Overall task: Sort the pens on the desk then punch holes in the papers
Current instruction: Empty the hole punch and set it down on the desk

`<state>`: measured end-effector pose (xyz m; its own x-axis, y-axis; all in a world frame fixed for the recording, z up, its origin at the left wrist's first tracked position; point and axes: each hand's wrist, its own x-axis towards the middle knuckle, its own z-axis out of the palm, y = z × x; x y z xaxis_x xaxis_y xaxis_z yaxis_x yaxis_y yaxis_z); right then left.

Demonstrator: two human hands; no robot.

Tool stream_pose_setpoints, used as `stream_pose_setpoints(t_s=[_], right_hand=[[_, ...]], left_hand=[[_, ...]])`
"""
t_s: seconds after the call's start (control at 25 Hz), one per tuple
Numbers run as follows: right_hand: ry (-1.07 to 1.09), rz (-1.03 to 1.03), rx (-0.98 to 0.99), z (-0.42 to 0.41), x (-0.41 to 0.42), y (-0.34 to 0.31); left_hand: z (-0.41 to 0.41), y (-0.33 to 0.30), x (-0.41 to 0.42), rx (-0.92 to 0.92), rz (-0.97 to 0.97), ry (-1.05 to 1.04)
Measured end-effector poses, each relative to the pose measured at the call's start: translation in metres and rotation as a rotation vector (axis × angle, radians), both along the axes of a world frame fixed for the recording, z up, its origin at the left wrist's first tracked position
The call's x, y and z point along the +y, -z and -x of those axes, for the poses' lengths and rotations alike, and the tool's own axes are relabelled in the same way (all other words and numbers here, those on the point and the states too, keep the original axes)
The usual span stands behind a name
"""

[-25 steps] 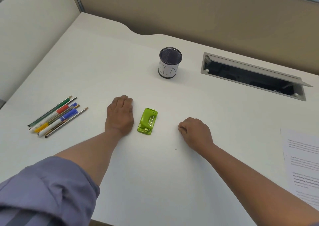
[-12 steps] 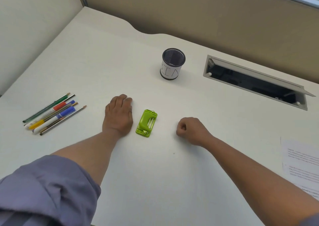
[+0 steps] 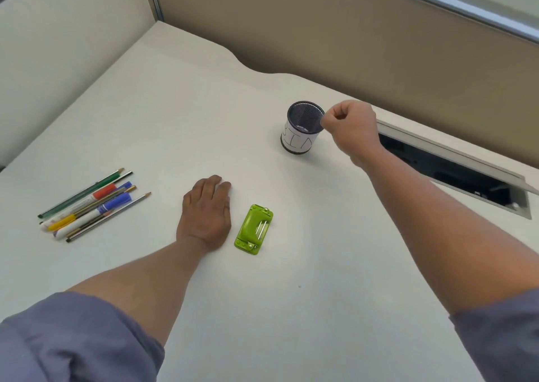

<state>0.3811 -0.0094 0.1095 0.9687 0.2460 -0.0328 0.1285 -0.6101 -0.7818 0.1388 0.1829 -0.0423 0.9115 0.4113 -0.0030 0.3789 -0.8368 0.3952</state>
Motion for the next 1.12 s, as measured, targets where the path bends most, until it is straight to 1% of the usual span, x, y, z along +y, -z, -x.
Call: stream_pose_setpoints(t_s=[0.2, 0.44, 0.64, 0.72, 0.88, 1.0, 1.12], right_hand=[[-0.075, 0.184, -0.044, -0.031, 0.022, 0.016], [-0.077, 0.219, -0.057, -0.037, 0.021, 0.03], [-0.065, 0.127, -0.098, -0.023, 0.018, 0.03], [-0.031, 0.074, -0.089, -0.018, 0.015, 0.032], [0.02, 0.049, -0.073, -0.016, 0.013, 0.033], [0.074, -0.032, -0.031, -0.011, 0.018, 0.026], [0.076, -0.109, -0.012, 0.003, 0.016, 0.02]], left_hand=[[-0.001, 0.0, 0.0, 0.019, -0.008, 0.006], [-0.001, 0.0, 0.0, 0.012, -0.02, 0.009], [-0.001, -0.001, 0.0, 0.032, -0.016, 0.014], [0.0, -0.001, 0.001, 0.032, -0.021, 0.017], [0.0, -0.002, 0.0, 0.026, -0.02, 0.013], [0.0, -0.002, 0.0, 0.029, -0.012, 0.01], [0.0, -0.002, 0.0, 0.026, -0.013, 0.012]])
